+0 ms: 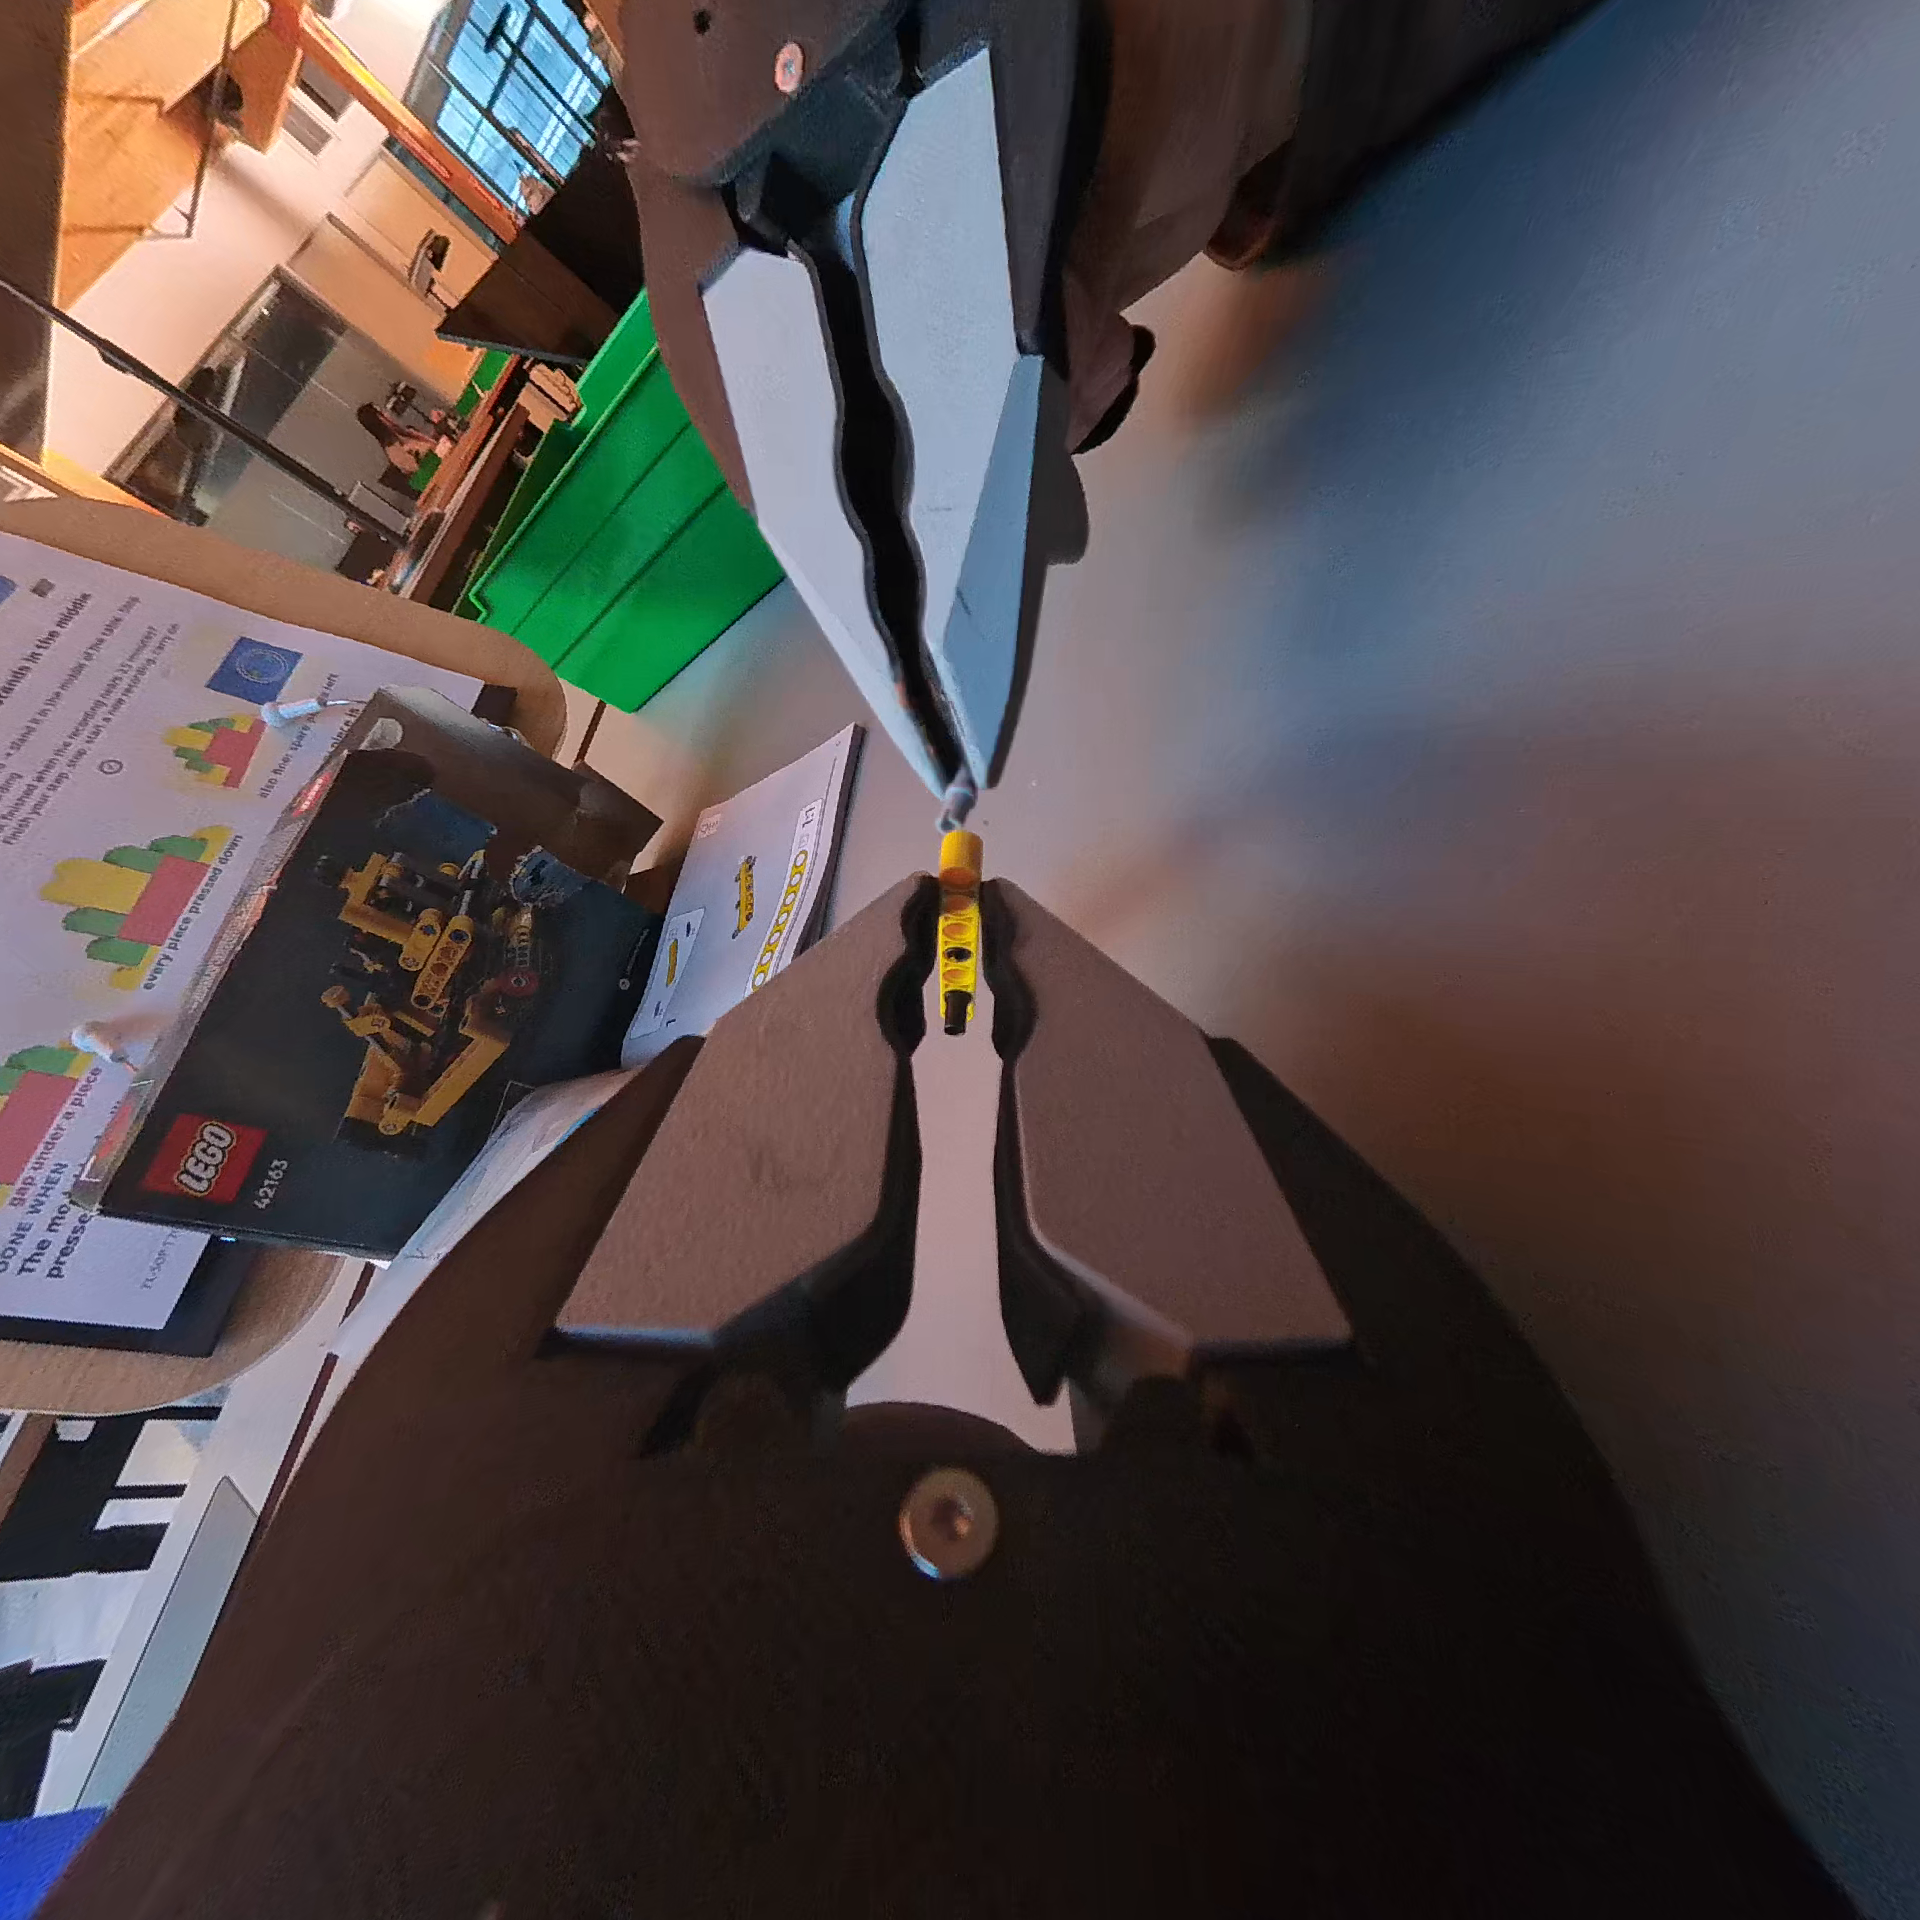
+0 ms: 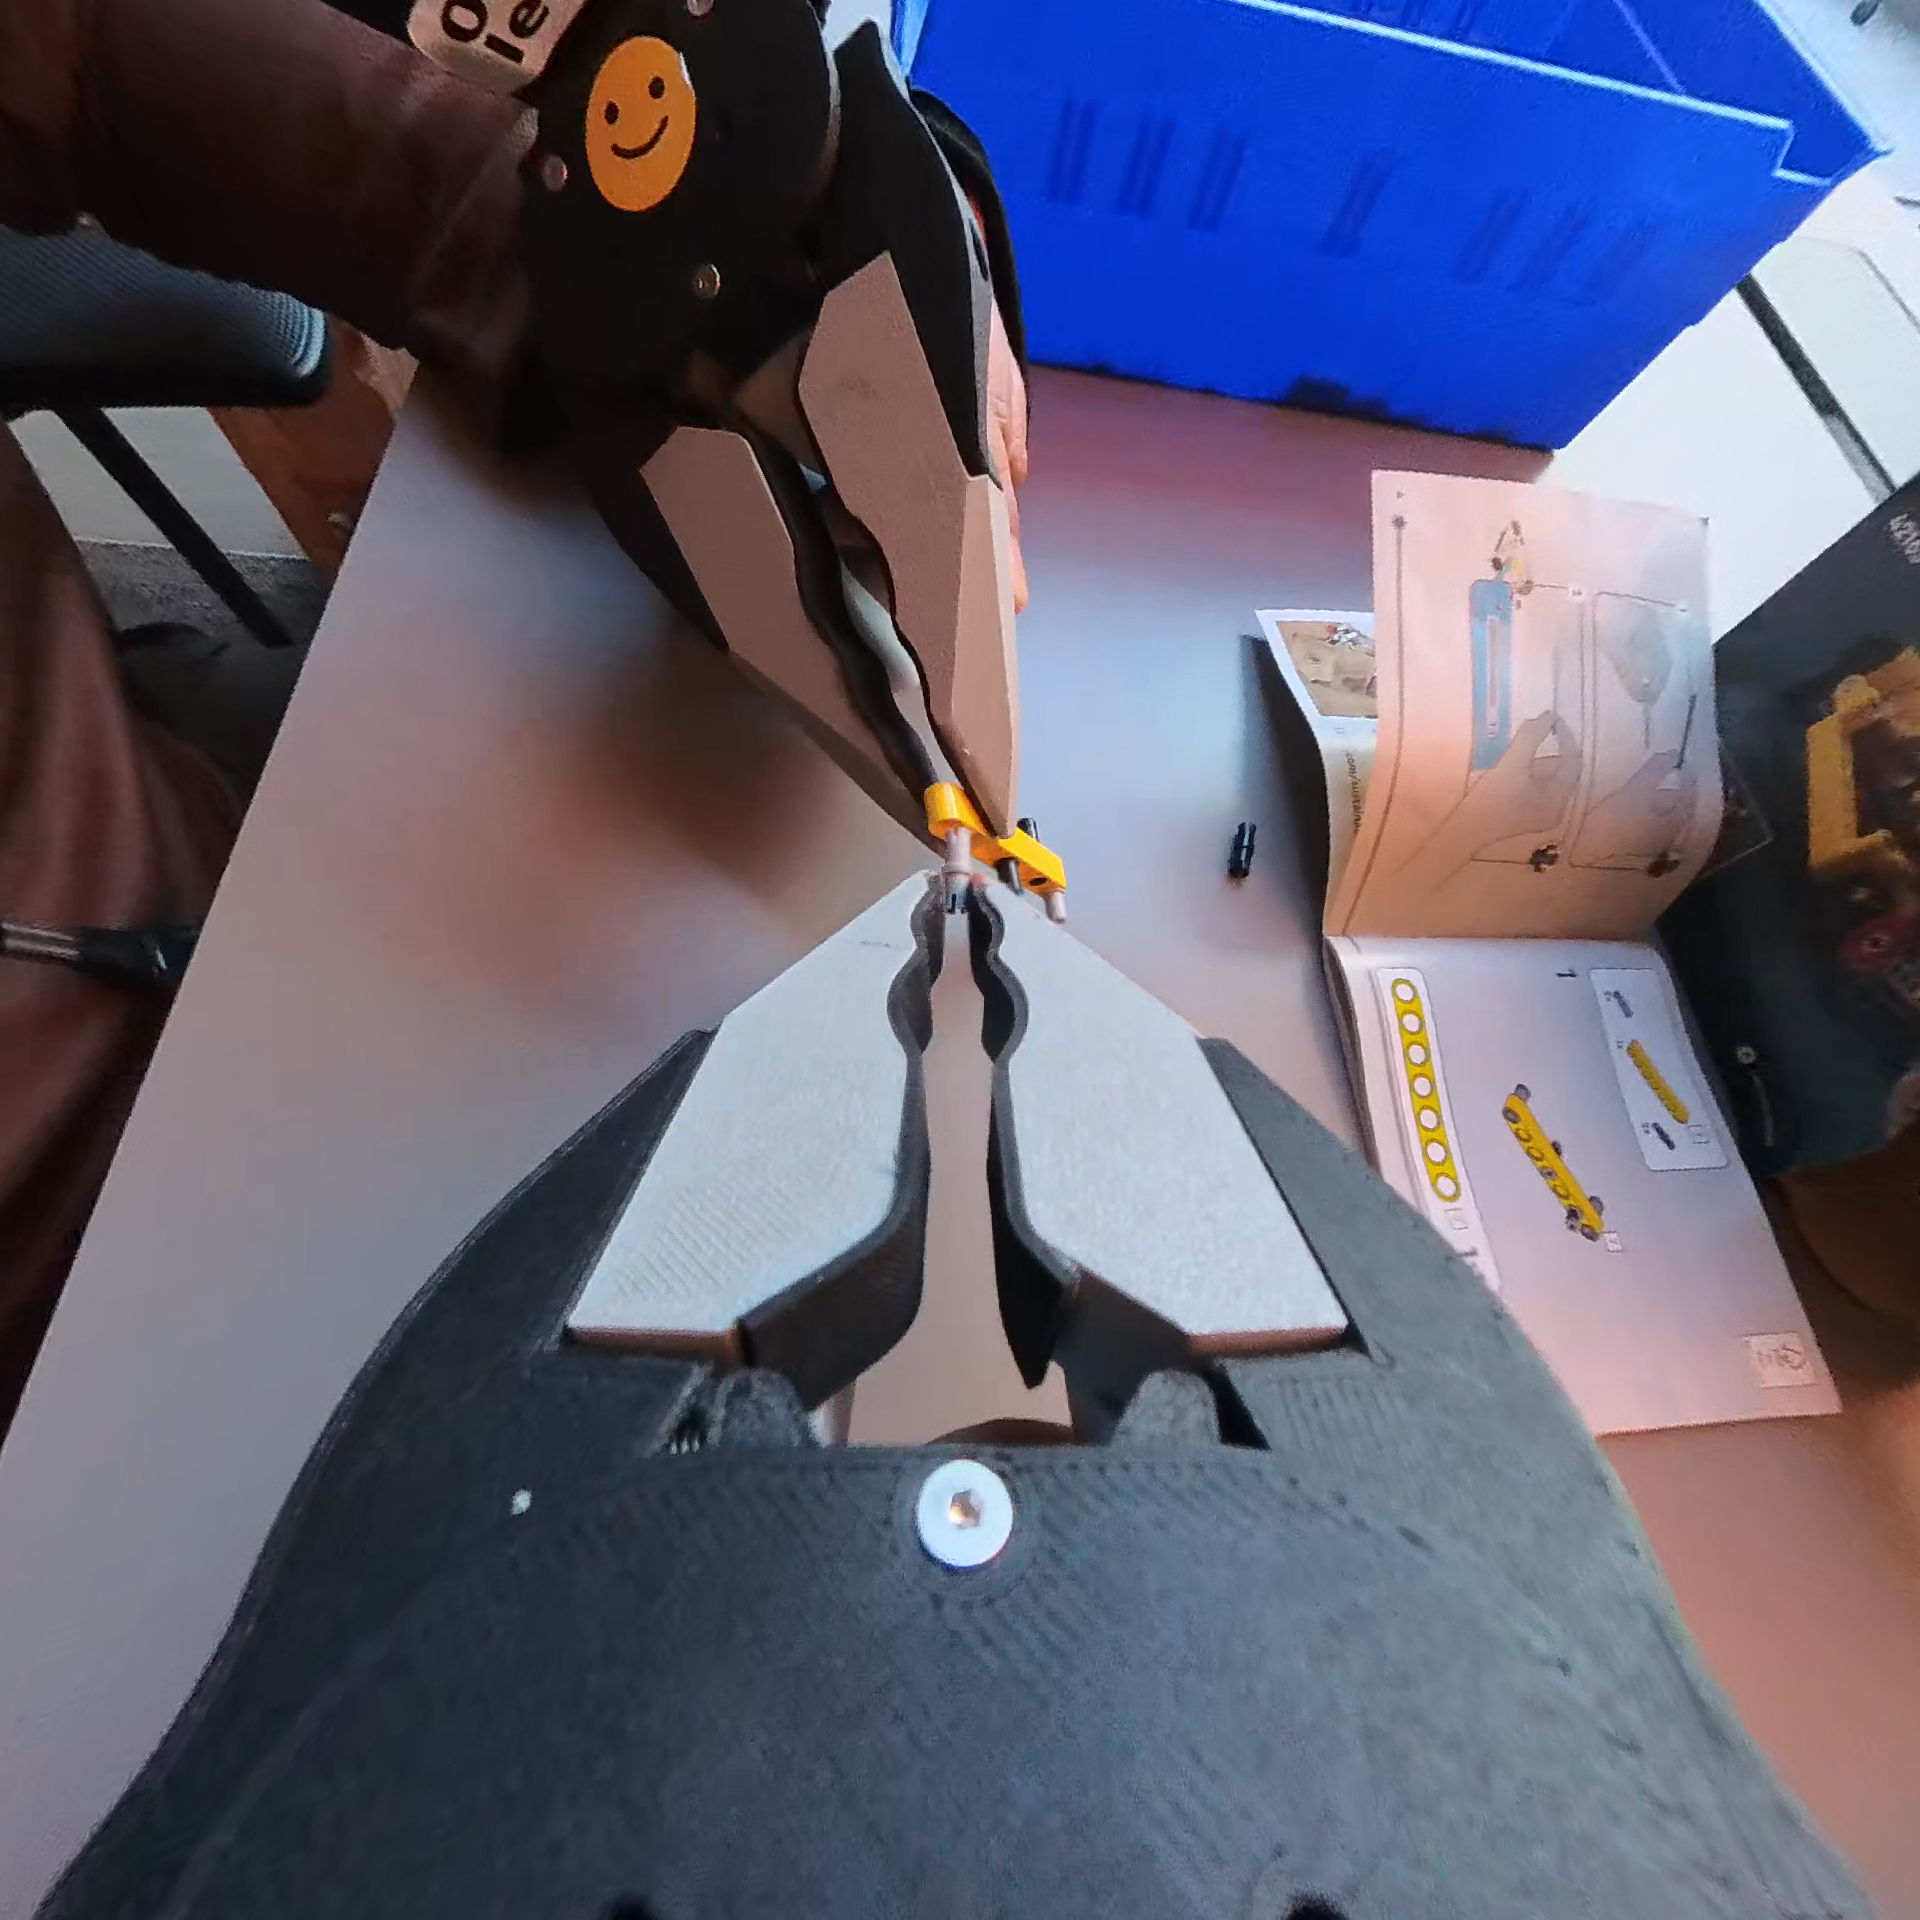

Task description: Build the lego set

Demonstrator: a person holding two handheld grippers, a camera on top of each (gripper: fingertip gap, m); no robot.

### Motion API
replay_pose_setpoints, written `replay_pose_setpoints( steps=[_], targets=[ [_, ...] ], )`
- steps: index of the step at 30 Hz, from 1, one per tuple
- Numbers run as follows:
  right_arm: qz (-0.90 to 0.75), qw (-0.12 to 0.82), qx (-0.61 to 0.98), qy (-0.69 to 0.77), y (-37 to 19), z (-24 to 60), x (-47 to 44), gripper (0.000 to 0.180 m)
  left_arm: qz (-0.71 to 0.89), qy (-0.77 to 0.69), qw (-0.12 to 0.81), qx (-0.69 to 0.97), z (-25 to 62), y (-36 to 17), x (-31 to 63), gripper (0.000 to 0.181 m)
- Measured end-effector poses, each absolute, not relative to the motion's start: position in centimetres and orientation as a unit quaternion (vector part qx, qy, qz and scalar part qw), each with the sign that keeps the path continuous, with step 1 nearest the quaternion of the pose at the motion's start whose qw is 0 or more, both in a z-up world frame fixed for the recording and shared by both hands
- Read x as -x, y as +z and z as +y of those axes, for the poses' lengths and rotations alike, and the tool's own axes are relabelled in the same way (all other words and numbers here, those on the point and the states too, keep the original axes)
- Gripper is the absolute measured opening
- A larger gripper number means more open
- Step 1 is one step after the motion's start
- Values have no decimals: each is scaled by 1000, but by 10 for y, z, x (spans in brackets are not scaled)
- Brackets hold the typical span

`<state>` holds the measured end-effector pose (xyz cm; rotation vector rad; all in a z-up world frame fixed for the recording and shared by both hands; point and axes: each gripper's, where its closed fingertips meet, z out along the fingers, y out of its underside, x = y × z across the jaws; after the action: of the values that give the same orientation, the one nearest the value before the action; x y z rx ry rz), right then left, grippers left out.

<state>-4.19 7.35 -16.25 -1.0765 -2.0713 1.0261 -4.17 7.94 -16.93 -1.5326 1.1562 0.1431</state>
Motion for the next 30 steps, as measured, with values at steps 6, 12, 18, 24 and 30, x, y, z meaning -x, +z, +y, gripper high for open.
replay_pose_setpoints(
  steps=[6,12,18,24,30],
  targets=[
    [-773,264,417,398,-168,72,40,1,496,63,570,652,79,-170,38,6],
    [-782,269,415,379,-171,72,39,1,501,85,563,652,80,-173,38,6],
    [-781,271,412,383,-167,71,38,1,501,89,563,651,81,-173,37,6],
    [-784,278,411,373,-168,72,39,1,508,137,549,649,83,-174,39,6],
    [-778,264,424,381,-172,72,41,1,517,161,532,651,84,-179,41,5]
  ],
)
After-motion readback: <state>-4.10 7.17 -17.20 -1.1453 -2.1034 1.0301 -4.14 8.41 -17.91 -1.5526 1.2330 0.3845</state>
